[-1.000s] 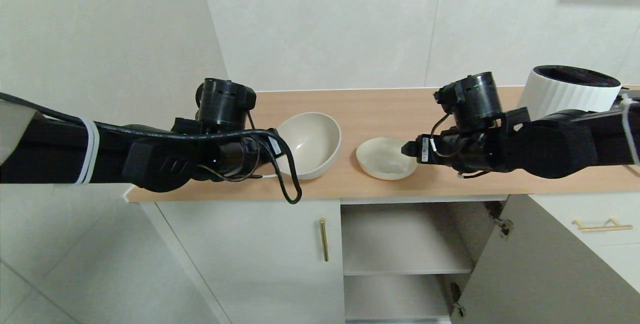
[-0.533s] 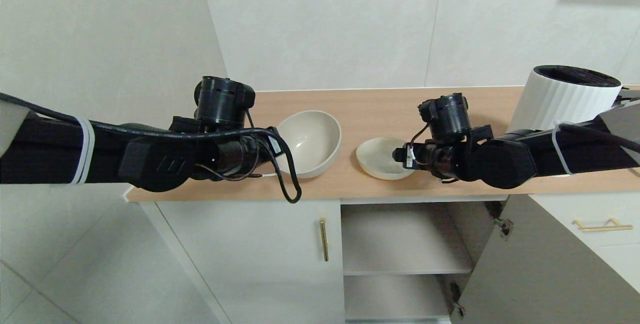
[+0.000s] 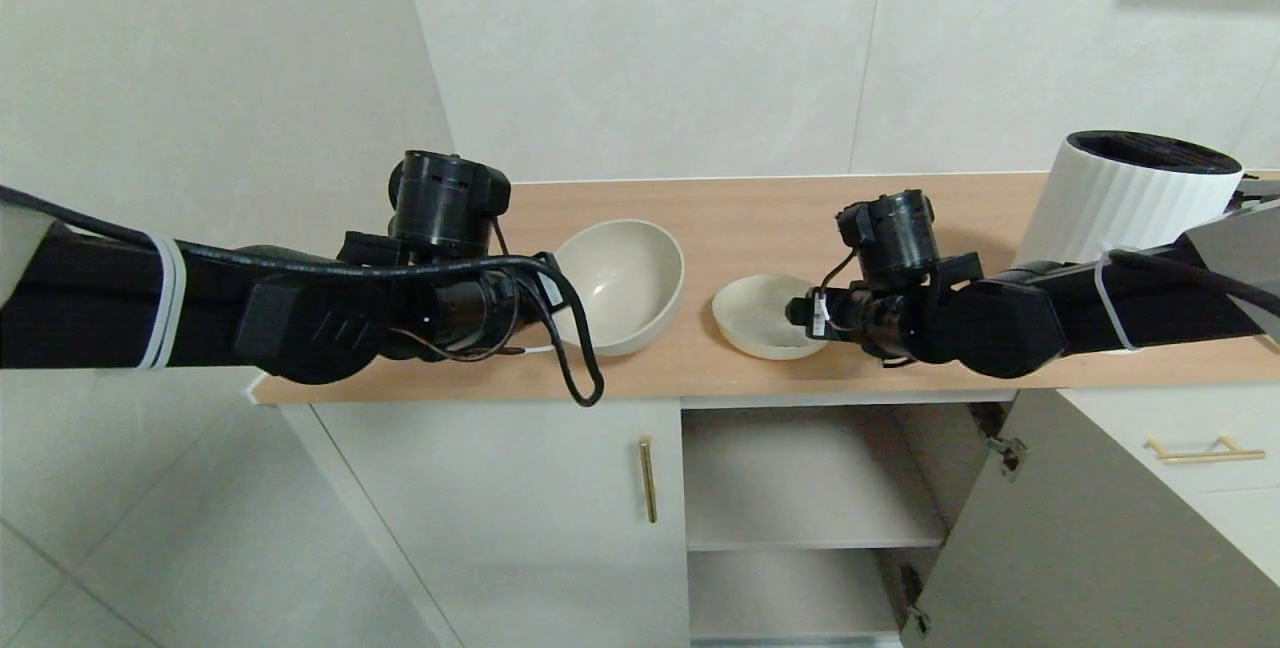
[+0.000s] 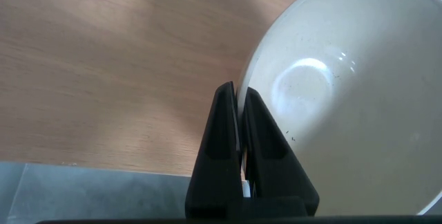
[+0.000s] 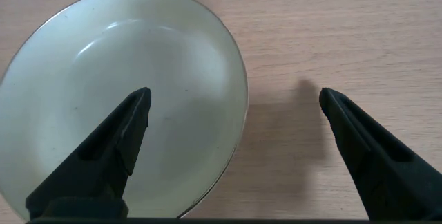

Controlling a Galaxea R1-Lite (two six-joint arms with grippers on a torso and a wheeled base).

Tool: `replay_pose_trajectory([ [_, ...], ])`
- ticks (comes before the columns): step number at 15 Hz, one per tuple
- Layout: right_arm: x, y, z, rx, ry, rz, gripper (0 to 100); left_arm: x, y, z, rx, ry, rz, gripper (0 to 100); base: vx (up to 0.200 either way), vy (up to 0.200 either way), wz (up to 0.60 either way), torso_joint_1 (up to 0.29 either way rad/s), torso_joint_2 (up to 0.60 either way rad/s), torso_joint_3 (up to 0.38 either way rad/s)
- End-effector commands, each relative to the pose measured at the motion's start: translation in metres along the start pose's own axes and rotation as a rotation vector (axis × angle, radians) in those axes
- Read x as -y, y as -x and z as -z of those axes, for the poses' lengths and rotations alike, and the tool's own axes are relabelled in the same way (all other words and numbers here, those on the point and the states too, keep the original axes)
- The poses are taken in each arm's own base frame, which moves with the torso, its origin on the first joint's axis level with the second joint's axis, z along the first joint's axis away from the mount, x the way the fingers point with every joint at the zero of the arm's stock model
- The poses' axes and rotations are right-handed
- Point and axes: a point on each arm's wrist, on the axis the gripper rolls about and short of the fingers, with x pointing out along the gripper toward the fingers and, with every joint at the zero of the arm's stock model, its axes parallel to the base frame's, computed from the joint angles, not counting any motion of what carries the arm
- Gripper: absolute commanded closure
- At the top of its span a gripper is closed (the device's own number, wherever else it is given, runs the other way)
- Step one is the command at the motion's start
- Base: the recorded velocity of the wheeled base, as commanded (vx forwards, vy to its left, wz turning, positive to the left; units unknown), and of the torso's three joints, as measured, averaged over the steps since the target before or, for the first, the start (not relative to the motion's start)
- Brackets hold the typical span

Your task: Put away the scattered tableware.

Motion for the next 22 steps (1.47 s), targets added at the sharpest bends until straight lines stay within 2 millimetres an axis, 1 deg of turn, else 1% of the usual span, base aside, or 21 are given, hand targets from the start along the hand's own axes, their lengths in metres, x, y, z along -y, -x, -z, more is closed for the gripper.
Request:
replay_pose_trajectory([
  [1, 0.0, 0.0, 0.0, 0.002, 0.0, -0.001, 100, 0.0, 0.002, -0.001, 0.004, 0.002, 0.002, 100, 0.0, 0.0, 0.0, 0.0, 0.0, 0.0],
  [8, 0.0, 0.002, -0.001, 0.004, -0.003, -0.005, 100, 0.0, 0.002, -0.001, 0.004, 0.0, 0.002, 100, 0.0, 0.0, 0.0, 0.0, 0.0, 0.0],
  [11, 0.001, 0.007, -0.005, 0.01, -0.006, -0.007, 100, -0.001, 0.006, 0.0, 0.0, -0.002, 0.001, 100, 0.0, 0.0, 0.0, 0.0, 0.0, 0.0],
  [13, 0.007, 0.029, -0.015, 0.02, -0.028, -0.014, 100, -0.001, 0.028, 0.0, 0.006, -0.009, 0.022, 100, 0.0, 0.0, 0.0, 0.0, 0.0, 0.0],
  [15, 0.019, 0.07, -0.03, 0.002, -0.051, -0.073, 100, -0.01, 0.059, 0.001, 0.013, -0.026, 0.035, 100, 0.0, 0.0, 0.0, 0.0, 0.0, 0.0],
  [17, 0.032, 0.109, -0.033, -0.04, -0.075, -0.144, 100, -0.021, 0.09, 0.005, 0.017, -0.097, 0.057, 100, 0.0, 0.0, 0.0, 0.0, 0.0, 0.0],
  [18, 0.036, 0.119, -0.033, -0.049, -0.077, -0.161, 100, -0.025, 0.102, 0.007, 0.006, -0.12, 0.086, 100, 0.0, 0.0, 0.0, 0.0, 0.0, 0.0],
  [19, 0.043, 0.132, -0.029, -0.064, -0.075, -0.173, 100, -0.029, 0.118, 0.011, -0.018, -0.15, 0.144, 100, 0.0, 0.0, 0.0, 0.0, 0.0, 0.0],
  [20, 0.048, 0.139, -0.019, -0.091, -0.07, -0.18, 100, -0.033, 0.128, 0.014, -0.038, -0.155, 0.187, 100, 0.0, 0.0, 0.0, 0.0, 0.0, 0.0],
  [22, 0.054, 0.148, -0.011, -0.116, -0.065, -0.204, 100, -0.036, 0.135, 0.018, -0.059, -0.168, 0.221, 100, 0.0, 0.0, 0.0, 0.0, 0.0, 0.0],
])
